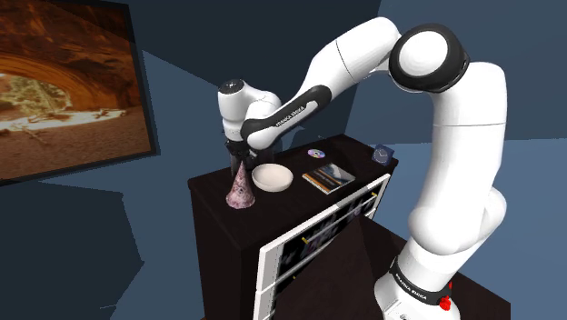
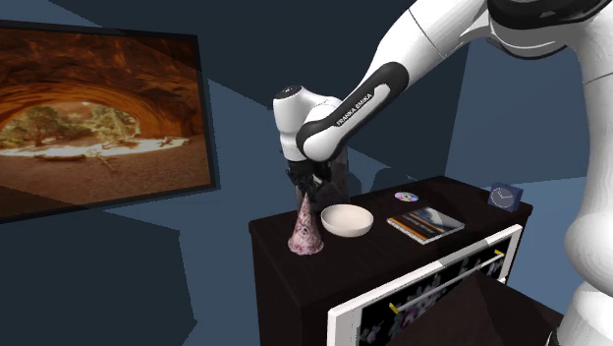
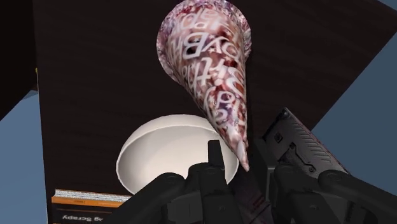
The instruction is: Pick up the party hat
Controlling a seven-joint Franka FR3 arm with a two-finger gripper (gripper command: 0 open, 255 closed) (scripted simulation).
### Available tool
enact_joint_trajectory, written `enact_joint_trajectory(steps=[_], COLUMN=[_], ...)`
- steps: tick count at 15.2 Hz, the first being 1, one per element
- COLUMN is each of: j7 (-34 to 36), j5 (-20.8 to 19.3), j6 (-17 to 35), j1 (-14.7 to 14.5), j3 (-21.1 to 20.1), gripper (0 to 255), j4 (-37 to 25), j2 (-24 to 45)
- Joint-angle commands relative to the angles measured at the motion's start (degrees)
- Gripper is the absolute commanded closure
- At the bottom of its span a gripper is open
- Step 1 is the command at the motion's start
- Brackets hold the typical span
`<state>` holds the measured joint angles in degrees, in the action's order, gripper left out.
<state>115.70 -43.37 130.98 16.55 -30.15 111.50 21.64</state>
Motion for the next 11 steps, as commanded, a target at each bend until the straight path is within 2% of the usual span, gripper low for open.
enact_joint_trajectory(steps=[1, 11], j7=[-1.09, -5.89], j5=[1.14, 6.14], j6=[-0.9, -5.43], j1=[0.33, 1.59], j3=[-0.48, -2.35], gripper=[255, 255], j4=[-0.32, -2.31], j2=[-0.98, -5.33])
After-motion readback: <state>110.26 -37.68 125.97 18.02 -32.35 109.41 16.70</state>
